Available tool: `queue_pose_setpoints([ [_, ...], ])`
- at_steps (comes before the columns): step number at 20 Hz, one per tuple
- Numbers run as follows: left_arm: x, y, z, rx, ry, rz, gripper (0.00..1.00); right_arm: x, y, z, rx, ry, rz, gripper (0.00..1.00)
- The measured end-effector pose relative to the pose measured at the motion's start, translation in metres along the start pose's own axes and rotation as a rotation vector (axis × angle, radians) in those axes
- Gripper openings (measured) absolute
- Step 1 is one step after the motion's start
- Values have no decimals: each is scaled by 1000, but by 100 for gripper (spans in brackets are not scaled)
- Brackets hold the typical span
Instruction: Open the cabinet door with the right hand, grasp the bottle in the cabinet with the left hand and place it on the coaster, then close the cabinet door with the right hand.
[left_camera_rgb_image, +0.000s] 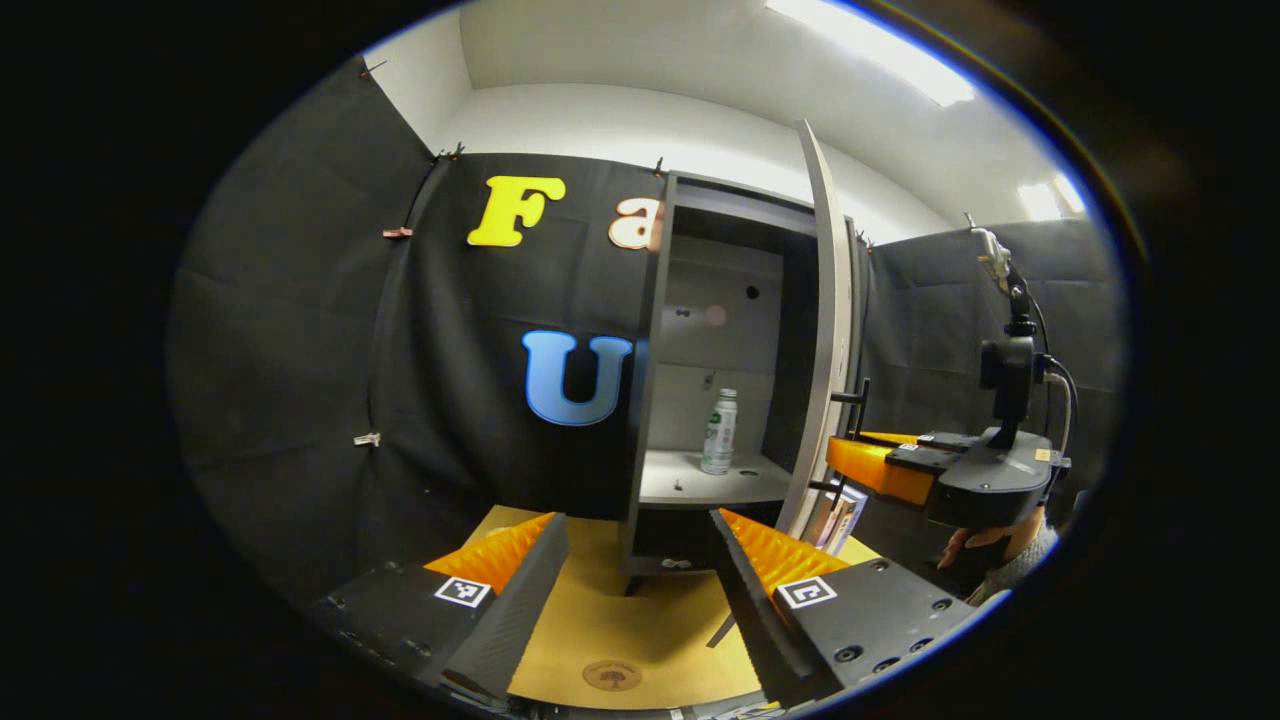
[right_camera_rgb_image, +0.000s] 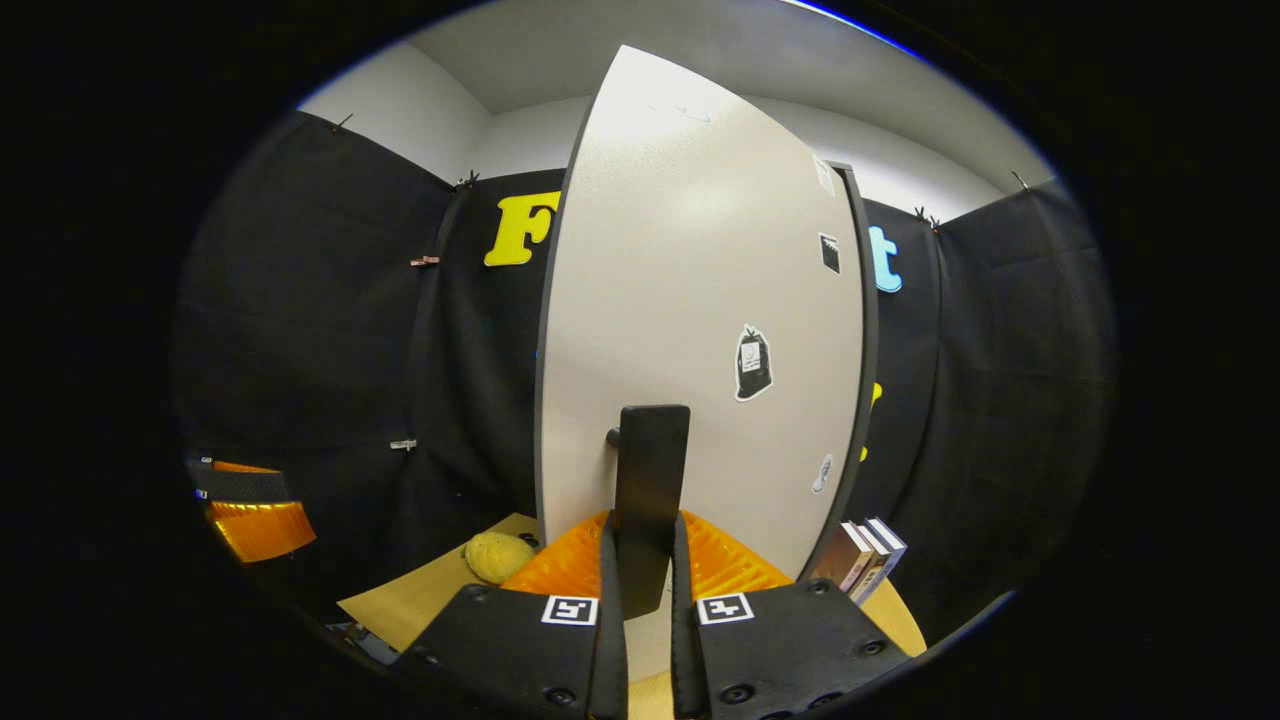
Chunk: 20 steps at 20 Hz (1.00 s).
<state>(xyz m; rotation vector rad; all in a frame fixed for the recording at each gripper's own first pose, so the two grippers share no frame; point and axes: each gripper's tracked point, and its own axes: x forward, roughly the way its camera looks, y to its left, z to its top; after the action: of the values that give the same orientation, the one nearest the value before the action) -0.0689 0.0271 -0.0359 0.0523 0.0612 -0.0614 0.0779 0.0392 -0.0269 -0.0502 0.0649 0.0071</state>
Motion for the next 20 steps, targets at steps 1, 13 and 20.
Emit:
queue_pose_setpoints([
  [1, 1, -8, -1, -2, 1, -23, 89, -6, -6, 0, 1, 4, -9, 21],
  [13, 16, -72, -7, 26, 16, -189, 88, -43, -73, 0, -26, 0, -132, 15],
  [20, 28, -87, -4, 28, 14, -208, 84, -57, -99, 11, 63, -39, -144, 19],
])
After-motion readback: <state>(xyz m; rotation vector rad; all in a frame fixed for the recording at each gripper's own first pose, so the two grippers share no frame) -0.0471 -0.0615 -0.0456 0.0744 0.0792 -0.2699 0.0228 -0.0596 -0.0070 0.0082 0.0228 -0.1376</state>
